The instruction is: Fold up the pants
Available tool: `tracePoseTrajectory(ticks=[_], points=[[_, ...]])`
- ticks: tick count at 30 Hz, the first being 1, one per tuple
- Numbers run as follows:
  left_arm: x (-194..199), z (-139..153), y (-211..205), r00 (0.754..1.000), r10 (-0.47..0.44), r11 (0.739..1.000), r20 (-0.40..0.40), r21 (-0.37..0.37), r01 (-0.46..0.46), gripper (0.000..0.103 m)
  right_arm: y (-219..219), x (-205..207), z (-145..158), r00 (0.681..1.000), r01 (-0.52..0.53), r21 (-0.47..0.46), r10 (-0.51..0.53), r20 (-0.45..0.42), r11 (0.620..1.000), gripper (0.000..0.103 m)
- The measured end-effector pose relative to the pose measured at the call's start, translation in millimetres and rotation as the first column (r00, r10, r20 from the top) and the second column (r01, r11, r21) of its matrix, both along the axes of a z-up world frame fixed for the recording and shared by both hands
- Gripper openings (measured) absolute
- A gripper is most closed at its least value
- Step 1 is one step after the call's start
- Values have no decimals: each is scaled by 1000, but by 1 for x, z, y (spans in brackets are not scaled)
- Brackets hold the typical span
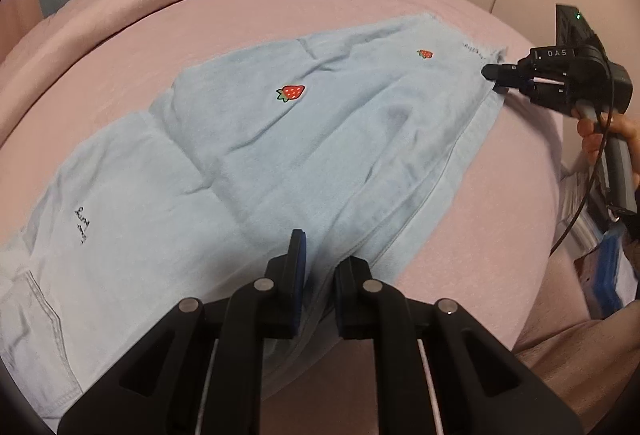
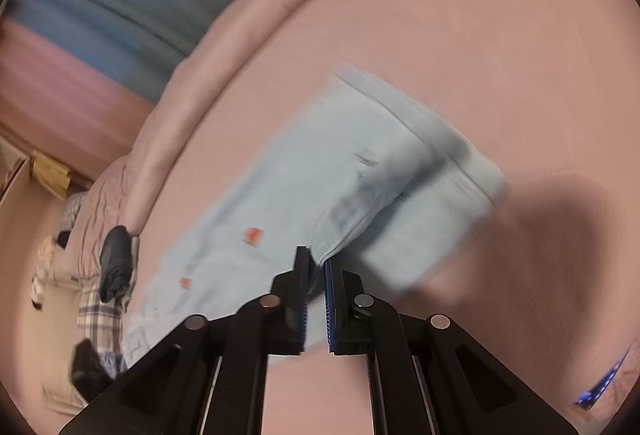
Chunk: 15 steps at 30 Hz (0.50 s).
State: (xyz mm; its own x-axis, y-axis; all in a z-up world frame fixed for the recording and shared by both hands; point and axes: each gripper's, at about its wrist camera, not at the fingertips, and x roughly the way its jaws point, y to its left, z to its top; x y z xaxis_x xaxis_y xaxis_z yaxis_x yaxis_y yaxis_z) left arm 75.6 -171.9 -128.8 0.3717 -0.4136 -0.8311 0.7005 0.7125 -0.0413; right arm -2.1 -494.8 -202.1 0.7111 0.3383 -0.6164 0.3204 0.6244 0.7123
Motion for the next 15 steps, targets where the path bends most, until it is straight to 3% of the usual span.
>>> tracePoseTrajectory(ticks=[2,4,7,9,10,11,15], points=[[-1,1,-2,1000,-6,1000,14,24,5,12,-9,-10,1,998,36,100,-40,40,994,18],[-1,1,-5,1000,-11,999,23,37,10,12,-17,-12,6,994,79,109,-87,72,991,36],[-2,0,-7,999,-22,998,31,51,21,7,-15,-2,3,989,132,81,-136,53,988,40],[-5,2,-9,999,-32,998,43,57,30,6,-22,5,2,988,149,71,-151,23,986,38],[-6,3,-3,998,-36,998,43,52,34,4,-22,10,4,989,147,46,-148,10,988,29],[-7,4,-2,998,-39,998,42,42,38,4,-19,15,8,990,143,12,-143,-2,990,12],[-16,11,5,996,-64,998,57,11,63,4,-24,7,24,991,131,-45,-131,12,990,6]])
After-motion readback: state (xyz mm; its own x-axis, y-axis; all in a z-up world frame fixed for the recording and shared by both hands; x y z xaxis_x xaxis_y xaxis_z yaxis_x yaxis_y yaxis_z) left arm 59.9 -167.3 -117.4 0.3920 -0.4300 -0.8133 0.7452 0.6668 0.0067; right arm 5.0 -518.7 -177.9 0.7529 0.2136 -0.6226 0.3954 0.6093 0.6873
